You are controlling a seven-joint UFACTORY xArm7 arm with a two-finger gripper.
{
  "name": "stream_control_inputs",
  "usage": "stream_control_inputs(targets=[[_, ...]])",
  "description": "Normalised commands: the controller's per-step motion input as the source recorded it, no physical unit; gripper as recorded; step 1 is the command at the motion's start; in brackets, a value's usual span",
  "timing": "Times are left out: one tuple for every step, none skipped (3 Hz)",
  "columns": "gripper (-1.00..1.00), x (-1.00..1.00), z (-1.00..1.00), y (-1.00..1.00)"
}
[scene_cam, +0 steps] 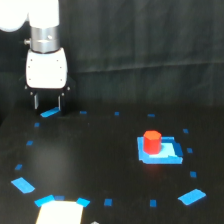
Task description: Pick up the red object from the table
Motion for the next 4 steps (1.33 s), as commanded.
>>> stream_control_inputs(targets=[[1.0,1.0,-0.5,0.21],[0.7,1.0,-0.58,-0.24],[1.0,1.0,0.07,-0.48],[0.56,1.0,-0.21,-0.96]])
